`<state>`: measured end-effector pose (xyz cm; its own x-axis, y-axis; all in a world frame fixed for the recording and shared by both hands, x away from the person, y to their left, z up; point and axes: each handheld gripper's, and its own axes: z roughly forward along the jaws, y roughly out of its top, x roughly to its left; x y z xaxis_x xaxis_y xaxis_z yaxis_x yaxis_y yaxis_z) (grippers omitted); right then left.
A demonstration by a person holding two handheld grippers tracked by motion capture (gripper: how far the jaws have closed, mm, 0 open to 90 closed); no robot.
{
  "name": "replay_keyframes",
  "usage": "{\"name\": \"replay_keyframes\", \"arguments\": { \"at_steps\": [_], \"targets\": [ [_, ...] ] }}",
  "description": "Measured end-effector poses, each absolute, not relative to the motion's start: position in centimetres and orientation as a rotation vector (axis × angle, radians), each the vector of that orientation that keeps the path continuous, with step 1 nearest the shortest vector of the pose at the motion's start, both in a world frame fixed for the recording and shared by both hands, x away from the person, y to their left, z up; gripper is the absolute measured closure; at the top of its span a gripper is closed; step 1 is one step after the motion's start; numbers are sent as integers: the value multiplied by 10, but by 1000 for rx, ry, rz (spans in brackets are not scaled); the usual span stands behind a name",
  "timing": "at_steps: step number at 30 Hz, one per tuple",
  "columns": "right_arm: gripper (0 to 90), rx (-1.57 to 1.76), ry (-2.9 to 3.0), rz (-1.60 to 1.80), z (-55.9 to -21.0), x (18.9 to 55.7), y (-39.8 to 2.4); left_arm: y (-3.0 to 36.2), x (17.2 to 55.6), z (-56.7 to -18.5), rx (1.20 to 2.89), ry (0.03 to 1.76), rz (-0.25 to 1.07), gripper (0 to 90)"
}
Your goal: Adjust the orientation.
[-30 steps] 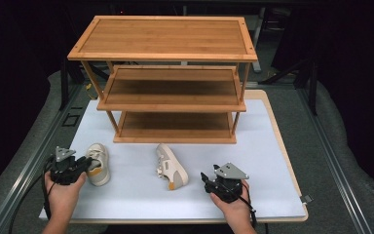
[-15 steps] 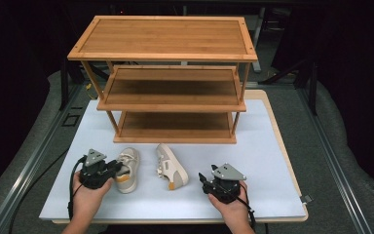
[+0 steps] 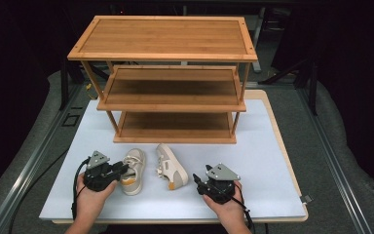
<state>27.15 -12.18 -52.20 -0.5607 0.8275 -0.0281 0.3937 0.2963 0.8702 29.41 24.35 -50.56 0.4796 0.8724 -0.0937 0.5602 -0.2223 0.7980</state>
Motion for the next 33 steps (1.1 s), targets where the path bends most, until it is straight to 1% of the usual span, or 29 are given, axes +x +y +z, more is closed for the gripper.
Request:
{"name": "replay_keyframes", "arguments": {
  "at_steps": [4,6,8,13,20,33],
  "targets": [
    [438,1072,2097,1215,-520,276,-114,243,291,-507,1911,1180,486,699],
    [436,1071,2095,1214,-518,277,-111,245,290,-510,1871,1174,433,649],
    [435,1062,2096,1213,-516,278,-109,247,289,-512,1869,1186,449,572],
    [434,1043,2096,1201,-509,283,-105,253,287,-514,1843,1200,445,492],
    [434,1049,2089,1258,-503,294,-96,255,285,-515,1840,1208,438,471],
    [433,972,2138,1245,-512,288,-78,255,285,-517,1844,1214,435,470]
  ]
}}
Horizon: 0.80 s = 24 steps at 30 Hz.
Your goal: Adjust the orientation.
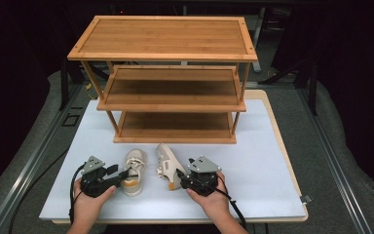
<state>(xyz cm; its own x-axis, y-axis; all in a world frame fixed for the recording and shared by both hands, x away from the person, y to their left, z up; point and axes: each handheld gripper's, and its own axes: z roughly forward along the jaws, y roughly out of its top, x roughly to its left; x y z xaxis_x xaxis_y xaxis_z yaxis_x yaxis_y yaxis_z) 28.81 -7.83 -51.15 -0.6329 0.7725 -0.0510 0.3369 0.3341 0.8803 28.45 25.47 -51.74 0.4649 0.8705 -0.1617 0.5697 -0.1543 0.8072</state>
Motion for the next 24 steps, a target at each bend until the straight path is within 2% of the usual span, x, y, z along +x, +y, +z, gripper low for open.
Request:
{"name": "replay_keyframes", "arguments": {
  "at_steps": [12,22,24],
  "targets": [
    [465,1003,2079,1262,-513,293,-93,250,286,-519,1852,1217,431,470],
    [515,1213,2008,1202,-520,308,-125,251,287,-519,1851,1218,419,470],
    [500,1217,2008,1201,-521,310,-130,250,287,-520,1851,1216,417,472]
  ]
}}
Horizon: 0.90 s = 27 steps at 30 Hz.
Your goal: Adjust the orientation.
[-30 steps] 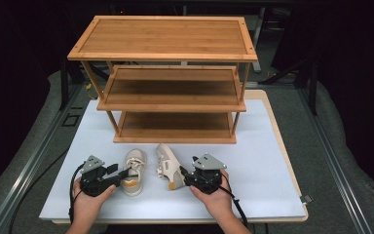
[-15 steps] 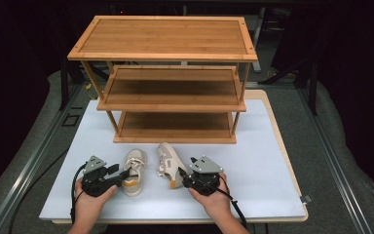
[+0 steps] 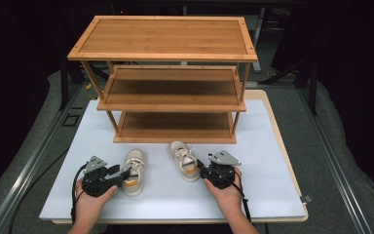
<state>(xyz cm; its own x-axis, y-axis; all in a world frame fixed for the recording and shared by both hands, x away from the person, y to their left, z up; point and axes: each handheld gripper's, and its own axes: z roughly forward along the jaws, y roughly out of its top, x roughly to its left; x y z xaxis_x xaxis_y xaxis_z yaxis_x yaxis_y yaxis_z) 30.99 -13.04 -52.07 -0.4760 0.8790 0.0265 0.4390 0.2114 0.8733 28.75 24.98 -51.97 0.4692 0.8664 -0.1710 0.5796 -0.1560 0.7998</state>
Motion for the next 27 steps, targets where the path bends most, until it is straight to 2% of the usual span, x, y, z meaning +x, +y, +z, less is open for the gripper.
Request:
{"name": "replay_keyframes", "arguments": {
  "at_steps": [12,24,27],
  "targets": [
    [507,1174,2027,1266,-506,314,-120,245,294,-521,1833,1239,369,489],
    [528,1276,2140,1250,-521,340,-102,243,304,-523,1820,1267,326,525],
    [605,1324,2166,1293,-523,345,-102,234,307,-523,1823,1256,307,529]
  ]
}}
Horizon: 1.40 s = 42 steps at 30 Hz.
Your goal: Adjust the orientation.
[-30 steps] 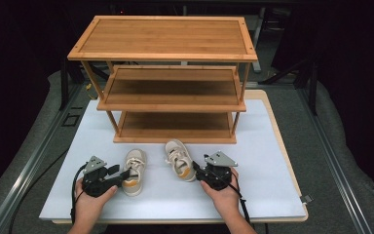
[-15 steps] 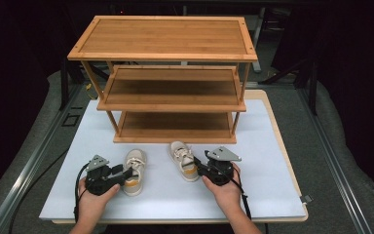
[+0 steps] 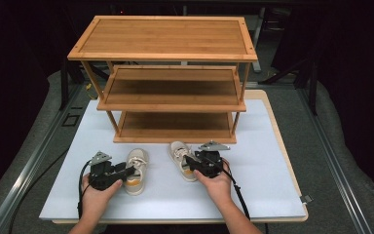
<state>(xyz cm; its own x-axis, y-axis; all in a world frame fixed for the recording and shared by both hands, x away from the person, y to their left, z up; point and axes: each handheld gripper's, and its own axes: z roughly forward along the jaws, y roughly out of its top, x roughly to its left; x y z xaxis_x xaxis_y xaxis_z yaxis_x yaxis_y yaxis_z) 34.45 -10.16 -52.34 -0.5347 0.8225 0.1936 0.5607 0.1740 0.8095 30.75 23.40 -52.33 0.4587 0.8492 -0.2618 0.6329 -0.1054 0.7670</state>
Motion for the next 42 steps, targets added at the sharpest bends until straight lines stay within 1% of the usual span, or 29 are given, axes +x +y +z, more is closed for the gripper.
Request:
{"name": "replay_keyframes", "arguments": {
  "at_steps": [3,6,8,15,20,26,30,33,42],
  "targets": [
    [639,1343,2136,1259,-522,342,-100,219,310,-523,1839,1234,301,532],
    [652,1337,2138,1232,-519,335,-96,205,312,-524,1843,1219,289,533],
    [652,1370,2121,1201,-518,331,-95,198,313,-523,1843,1218,285,533],
    [645,1460,2099,1249,-517,315,-94,176,313,-524,1858,1187,262,536],
    [636,1497,2081,1275,-517,302,-96,163,311,-522,1882,1173,273,547],
    [622,1511,2098,1326,-518,282,-101,155,306,-523,1916,1123,276,566],
    [582,1480,2082,1317,-519,274,-99,151,303,-522,1920,1123,279,569],
    [600,1446,2063,1290,-521,275,-97,151,303,-523,1912,1123,275,571],
    [575,1450,2051,1301,-525,278,-98,149,300,-524,1896,1139,303,554]
  ]
}}
